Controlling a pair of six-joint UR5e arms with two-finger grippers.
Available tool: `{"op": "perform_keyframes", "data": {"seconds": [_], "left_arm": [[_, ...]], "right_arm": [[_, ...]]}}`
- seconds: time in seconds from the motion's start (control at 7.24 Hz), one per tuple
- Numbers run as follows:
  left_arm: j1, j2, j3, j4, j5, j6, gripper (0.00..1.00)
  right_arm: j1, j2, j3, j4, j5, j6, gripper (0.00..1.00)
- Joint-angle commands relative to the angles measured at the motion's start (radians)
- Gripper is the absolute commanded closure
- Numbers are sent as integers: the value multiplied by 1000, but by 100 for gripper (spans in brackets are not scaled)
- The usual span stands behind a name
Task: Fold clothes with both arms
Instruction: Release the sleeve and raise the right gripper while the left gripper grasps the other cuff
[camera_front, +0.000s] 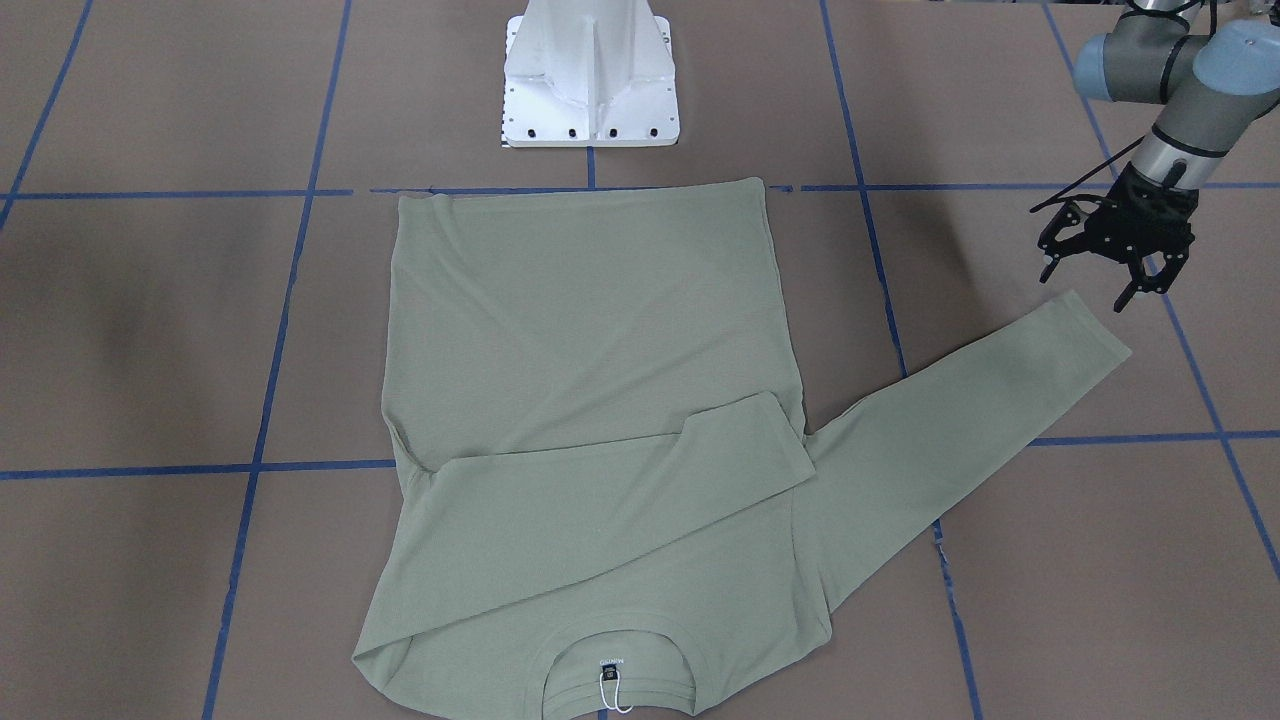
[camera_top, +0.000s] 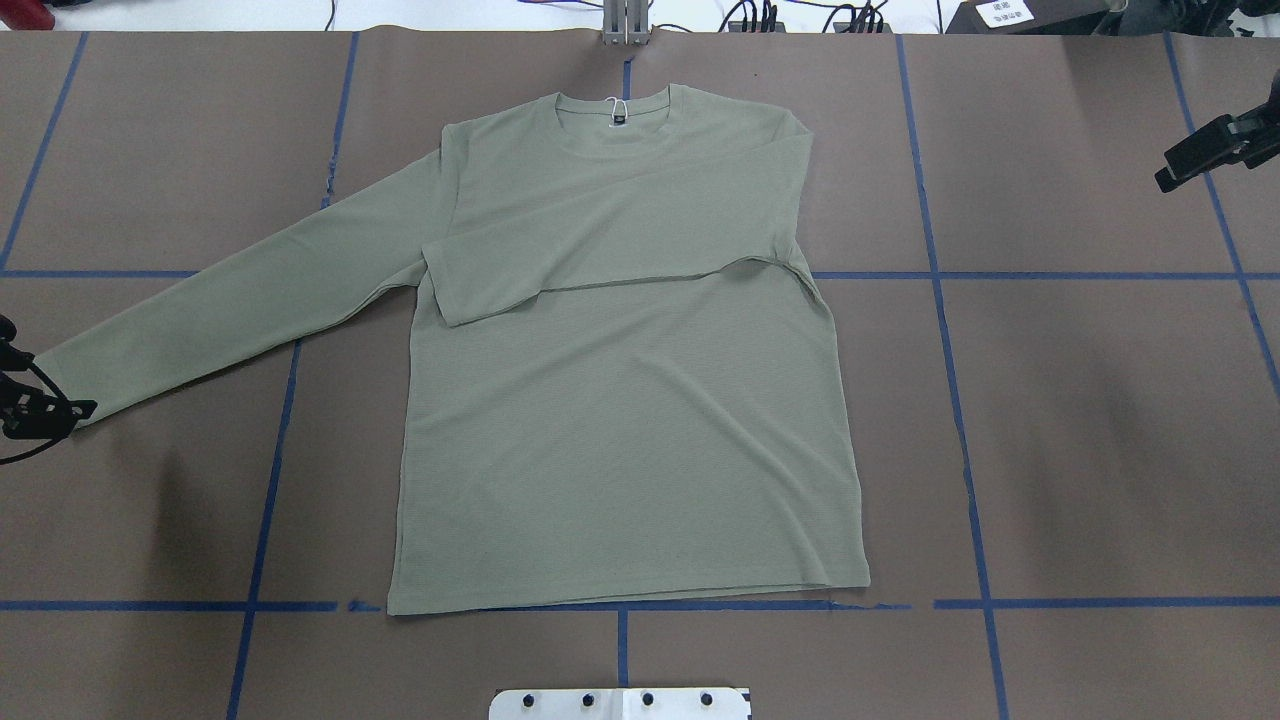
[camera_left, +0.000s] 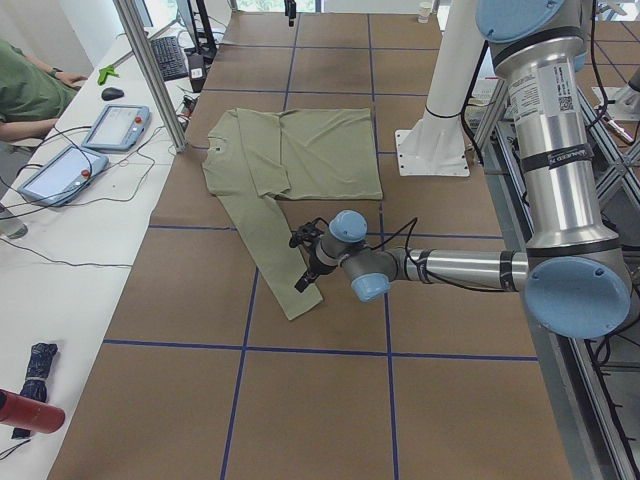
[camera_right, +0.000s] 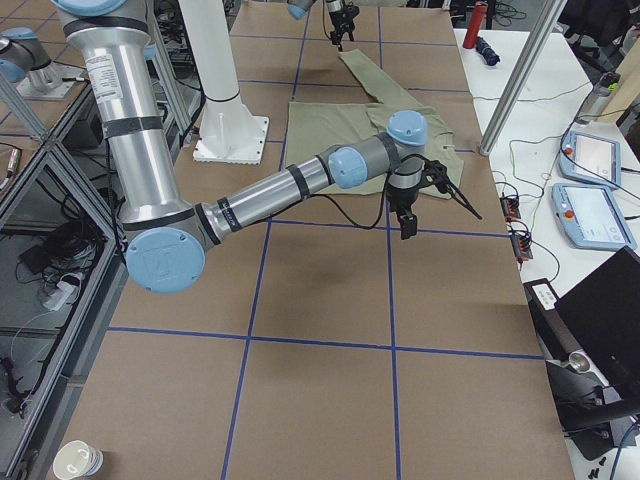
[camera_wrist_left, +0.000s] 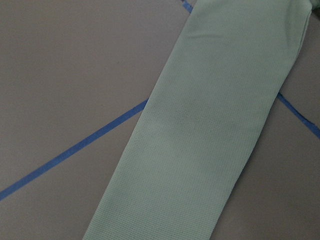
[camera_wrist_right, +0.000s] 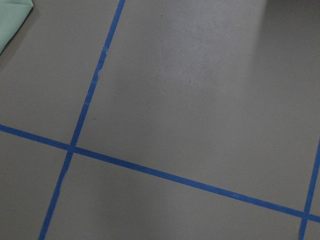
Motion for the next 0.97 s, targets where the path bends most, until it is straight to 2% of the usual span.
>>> {"op": "perform_keyframes", "data": {"seconds": [0.0,0.28,0.41,0.83], "left_arm": [[48,-1,45,-23,32,3,1],[59,1,51,-23,53,11,41],[57,8,53,-25,53,11,47],[59,15,54,-25,53,13,47]], "right_arm": [[1,-19,7,0,-4,-3,0],[3,-20,7,2,-6,-5,0],[3,-20,7,2,-6,-3,0],[3,-20,7,2,-6,-3,0]]}}
